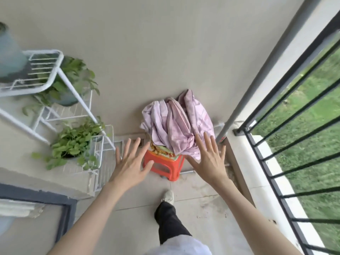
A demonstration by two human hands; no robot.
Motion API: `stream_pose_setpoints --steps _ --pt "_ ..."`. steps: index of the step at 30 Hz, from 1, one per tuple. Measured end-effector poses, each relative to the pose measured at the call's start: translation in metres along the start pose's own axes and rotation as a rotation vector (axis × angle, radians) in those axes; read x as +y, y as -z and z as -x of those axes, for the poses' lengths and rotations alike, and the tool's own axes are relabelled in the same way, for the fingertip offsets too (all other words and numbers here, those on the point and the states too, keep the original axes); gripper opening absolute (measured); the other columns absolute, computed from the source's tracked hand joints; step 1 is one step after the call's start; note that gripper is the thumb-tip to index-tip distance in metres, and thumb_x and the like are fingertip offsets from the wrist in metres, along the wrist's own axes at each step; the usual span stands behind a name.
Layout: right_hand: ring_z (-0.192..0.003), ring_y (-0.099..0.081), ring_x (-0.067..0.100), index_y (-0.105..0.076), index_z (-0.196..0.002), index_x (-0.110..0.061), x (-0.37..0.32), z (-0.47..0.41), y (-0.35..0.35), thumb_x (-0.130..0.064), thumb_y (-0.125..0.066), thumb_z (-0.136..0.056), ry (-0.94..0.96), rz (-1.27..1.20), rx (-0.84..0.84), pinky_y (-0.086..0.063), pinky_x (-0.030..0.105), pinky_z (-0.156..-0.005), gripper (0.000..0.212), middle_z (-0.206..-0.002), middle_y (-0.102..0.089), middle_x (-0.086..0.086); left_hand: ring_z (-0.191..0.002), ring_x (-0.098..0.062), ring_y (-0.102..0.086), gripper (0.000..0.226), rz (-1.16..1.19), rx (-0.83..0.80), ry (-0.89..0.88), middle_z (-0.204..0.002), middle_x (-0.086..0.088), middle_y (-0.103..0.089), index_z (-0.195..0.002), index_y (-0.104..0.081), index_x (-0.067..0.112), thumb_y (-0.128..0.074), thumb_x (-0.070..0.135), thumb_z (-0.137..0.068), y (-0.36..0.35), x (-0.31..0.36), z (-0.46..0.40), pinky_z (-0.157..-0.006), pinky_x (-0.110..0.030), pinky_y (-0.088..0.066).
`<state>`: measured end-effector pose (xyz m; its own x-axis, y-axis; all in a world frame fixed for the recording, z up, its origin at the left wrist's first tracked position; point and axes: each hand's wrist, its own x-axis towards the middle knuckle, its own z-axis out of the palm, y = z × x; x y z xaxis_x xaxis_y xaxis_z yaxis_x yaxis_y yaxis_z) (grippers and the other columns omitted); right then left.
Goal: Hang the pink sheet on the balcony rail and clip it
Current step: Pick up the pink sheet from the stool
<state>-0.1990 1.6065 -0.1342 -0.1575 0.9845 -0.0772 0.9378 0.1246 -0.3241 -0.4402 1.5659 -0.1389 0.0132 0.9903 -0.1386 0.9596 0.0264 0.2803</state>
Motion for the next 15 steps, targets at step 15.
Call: stream_pose_setpoints --steps 15 --pt "-0.145 -0.002 0.02 -0.008 -0.148 -0.033 0.077 -0.152 -0.108 -0.056 -0.042 -0.089 -0.345 -0.111 -0.322 -0.003 0.056 -0.114 0.072 -0.158 -0.004 -0.002 -0.141 -0.033 -0.015 0.079 -0.06 -0.437 -0.283 -0.152 -0.008 -0.024 -0.143 -0.029 0.024 -0.017 0.06 -0.073 -0.113 0.004 -0.211 -0.108 -0.061 -0.016"
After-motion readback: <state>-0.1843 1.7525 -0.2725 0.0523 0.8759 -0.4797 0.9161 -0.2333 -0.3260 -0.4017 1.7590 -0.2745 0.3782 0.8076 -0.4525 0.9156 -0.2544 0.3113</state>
